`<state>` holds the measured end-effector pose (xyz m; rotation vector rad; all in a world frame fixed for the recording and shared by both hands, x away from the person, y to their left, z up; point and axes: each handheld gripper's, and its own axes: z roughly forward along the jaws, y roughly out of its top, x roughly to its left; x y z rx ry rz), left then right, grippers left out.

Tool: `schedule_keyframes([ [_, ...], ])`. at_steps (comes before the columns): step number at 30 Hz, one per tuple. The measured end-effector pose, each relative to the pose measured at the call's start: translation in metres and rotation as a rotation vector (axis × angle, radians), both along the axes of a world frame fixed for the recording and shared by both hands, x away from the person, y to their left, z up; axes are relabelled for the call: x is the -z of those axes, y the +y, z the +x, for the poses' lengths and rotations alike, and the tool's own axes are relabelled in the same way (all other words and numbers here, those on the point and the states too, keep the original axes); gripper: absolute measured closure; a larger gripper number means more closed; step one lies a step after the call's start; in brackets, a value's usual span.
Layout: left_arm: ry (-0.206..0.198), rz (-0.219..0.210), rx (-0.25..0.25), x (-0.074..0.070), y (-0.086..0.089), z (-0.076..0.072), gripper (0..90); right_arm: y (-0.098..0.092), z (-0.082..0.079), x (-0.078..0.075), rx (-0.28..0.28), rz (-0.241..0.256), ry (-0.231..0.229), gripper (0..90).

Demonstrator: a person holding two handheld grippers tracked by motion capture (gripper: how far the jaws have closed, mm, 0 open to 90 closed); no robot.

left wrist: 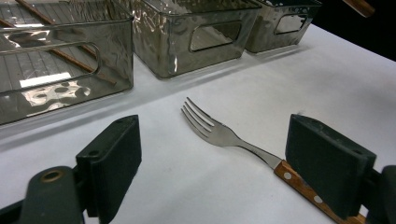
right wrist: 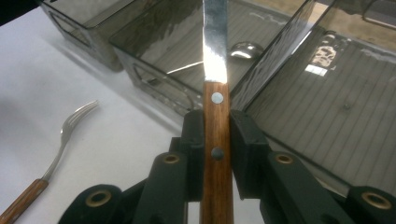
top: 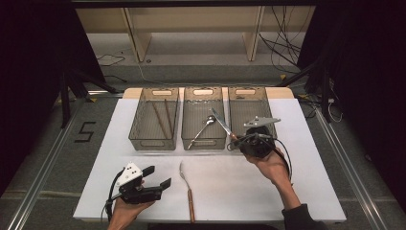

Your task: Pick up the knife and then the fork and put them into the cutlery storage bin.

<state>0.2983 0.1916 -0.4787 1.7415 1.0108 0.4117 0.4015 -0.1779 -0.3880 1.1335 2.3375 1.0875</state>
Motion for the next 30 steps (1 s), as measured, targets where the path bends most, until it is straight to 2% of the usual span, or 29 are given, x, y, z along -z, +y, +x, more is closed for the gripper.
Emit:
schedule_keyframes([
  [12,-0.004,0.0,-0.001,0.0,0.0,0.0,18.1,-0.013,0.032,-0.009,0.082,-0.017,0.011,77.1],
  [20,-0.01,-0.001,-0.004,-0.001,0.0,-0.001,18.1,-0.021,0.057,-0.006,0.15,-0.033,0.041,77.2],
  [30,-0.01,0.001,-0.006,0.0,0.001,-0.001,18.1,-0.025,0.08,0.001,0.221,-0.044,0.077,77.1],
])
